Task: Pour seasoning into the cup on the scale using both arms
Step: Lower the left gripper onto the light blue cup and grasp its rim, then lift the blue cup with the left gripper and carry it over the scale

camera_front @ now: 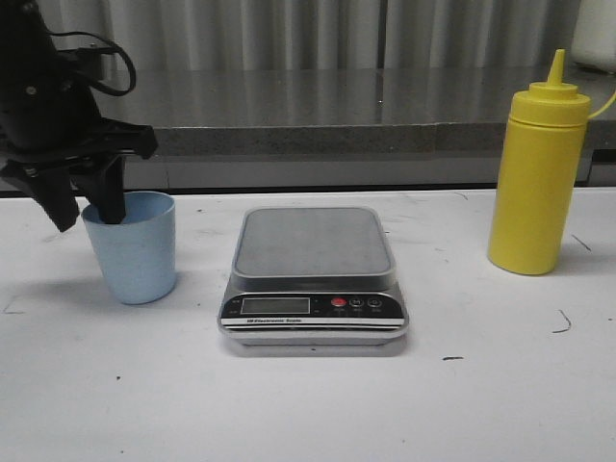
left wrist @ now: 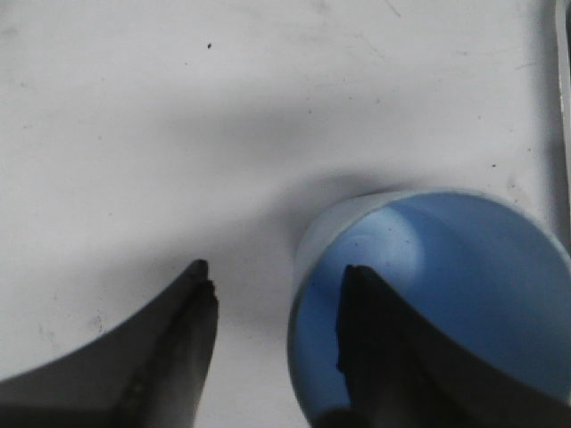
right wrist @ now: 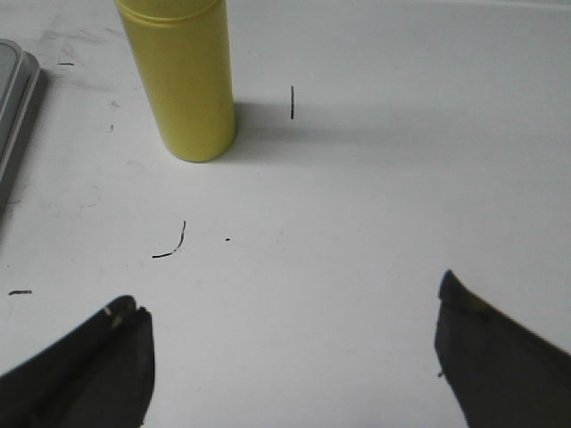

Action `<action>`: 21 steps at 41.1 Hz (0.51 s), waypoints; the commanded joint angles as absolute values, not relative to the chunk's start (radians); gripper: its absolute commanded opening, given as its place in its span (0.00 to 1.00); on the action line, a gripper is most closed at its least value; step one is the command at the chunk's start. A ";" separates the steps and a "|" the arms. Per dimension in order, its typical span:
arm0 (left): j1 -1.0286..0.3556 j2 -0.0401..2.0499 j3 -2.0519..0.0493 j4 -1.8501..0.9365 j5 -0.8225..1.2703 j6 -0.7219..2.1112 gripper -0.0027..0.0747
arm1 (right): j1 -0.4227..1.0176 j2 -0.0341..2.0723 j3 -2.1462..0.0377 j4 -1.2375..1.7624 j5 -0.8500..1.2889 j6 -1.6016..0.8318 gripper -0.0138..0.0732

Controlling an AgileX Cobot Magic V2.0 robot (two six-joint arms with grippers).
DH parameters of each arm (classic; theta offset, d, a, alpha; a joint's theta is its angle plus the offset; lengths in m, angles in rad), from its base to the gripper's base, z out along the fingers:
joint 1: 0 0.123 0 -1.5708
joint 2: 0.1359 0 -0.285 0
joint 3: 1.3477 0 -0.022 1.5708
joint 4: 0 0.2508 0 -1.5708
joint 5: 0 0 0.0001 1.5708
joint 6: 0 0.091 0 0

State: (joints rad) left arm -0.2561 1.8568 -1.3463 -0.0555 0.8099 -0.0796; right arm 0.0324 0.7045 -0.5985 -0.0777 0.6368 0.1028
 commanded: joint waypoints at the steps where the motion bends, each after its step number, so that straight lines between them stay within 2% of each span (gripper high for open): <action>1: -0.265 1.809 -1.379 -0.068 0.788 -0.080 0.24 | 0.036 0.708 -0.632 -0.098 0.581 0.094 0.91; 8: -0.265 1.809 -1.379 -0.068 0.788 -0.080 0.01 | 0.036 0.708 -0.632 -0.098 0.581 0.094 0.91; 21: -0.304 1.797 -1.542 -0.068 0.932 -0.062 0.01 | 0.036 0.708 -0.632 -0.098 0.581 0.094 0.91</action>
State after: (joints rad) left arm -0.2752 1.8568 -1.4593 -0.0575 0.9168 -0.0644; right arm 0.0324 0.7045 -0.5985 -0.0777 0.6384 0.1028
